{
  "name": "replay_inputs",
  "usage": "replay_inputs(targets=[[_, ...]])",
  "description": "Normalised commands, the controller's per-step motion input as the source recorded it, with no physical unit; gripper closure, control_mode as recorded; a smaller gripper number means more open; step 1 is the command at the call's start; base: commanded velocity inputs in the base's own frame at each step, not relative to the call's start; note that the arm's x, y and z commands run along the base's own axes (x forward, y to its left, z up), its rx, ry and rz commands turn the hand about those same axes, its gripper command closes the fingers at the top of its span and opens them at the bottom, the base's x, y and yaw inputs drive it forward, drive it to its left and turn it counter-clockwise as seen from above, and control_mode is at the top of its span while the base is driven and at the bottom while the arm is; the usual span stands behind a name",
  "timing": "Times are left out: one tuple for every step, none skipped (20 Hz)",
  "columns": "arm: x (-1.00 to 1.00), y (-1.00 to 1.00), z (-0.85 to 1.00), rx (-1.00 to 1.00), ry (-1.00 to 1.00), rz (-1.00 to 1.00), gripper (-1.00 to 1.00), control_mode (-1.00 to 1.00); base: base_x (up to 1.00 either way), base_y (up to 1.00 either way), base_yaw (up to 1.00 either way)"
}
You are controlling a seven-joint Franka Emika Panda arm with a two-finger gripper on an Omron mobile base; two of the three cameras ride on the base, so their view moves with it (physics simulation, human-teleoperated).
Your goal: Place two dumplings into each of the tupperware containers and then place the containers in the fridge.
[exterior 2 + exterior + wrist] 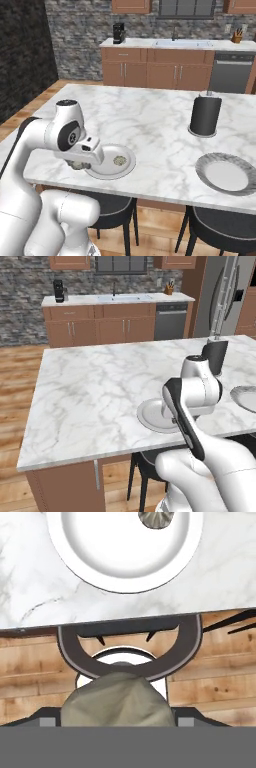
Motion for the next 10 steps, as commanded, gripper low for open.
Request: replay_inputs(targets=[[0.00, 0.20, 0.13, -0.09, 0.00, 0.07, 1.00, -1.00, 0.00, 0.00, 0.00], [0.00, 0.06, 0.14, -0.07, 0.00, 0.07, 1.00, -1.00, 0.00, 0.00, 0.00], [-0.07, 0.00, 0.14, -0.04, 0.00, 0.06, 1.00, -1.00, 0.00, 0.00, 0.00], [-0.10, 0.00, 0.14, 0.00, 0.00, 0.05, 1.00, -1.00, 0.00, 0.00, 0.00], [-0.18, 0.00, 0.14, 0.00, 0.00, 0.04, 1.00, -1.00, 0.00, 0.00, 0.00], [-0.21, -0.03, 0.31, 0.00, 0.00, 0.03, 1.00, -1.00, 0.00, 0.00, 0.00], [-0.26, -0.09, 0.29, 0.00, 0.00, 0.02, 1.00, -1.00, 0.00, 0.00, 0.00], [-0.24, -0.16, 0.24, 0.00, 0.00, 0.00, 1.00, -1.00, 0.00, 0.00, 0.00], [-0.23, -0.16, 0.19, 0.00, 0.00, 0.00, 1.00, -1.00, 0.00, 0.00, 0.00], [-0.25, -0.20, 0.14, 0.00, 0.00, 0.00, 1.00, -1.00, 0.00, 0.00, 0.00]])
